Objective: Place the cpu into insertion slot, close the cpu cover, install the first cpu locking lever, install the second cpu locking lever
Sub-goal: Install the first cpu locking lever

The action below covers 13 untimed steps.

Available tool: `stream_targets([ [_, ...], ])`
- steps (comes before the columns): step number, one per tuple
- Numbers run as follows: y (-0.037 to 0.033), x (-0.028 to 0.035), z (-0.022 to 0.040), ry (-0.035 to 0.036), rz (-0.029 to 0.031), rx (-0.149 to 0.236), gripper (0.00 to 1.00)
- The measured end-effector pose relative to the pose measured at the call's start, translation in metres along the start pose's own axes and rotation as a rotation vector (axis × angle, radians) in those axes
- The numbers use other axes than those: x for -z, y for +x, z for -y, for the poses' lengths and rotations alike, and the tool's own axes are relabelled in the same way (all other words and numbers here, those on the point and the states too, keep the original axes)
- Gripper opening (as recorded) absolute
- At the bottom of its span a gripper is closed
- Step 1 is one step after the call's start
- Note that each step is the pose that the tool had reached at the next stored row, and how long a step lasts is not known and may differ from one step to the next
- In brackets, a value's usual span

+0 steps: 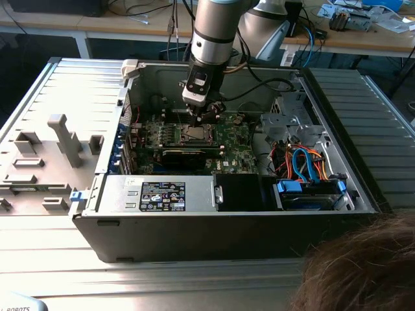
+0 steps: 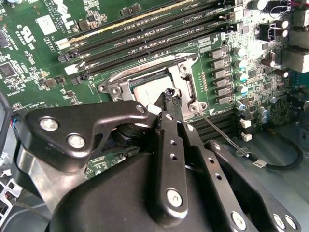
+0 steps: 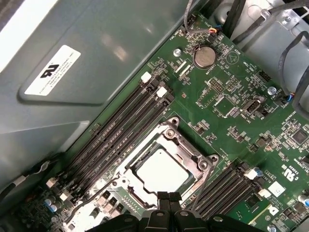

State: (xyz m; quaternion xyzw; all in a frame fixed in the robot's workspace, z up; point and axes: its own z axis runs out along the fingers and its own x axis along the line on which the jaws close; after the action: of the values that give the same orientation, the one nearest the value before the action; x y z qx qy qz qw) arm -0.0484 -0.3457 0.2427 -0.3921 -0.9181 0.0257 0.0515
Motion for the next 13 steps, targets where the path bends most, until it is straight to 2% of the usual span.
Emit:
stream_targets([
  [13, 0.0, 0.0, 0.0, 0.0044, 0.0052, 0.059, 0.11],
])
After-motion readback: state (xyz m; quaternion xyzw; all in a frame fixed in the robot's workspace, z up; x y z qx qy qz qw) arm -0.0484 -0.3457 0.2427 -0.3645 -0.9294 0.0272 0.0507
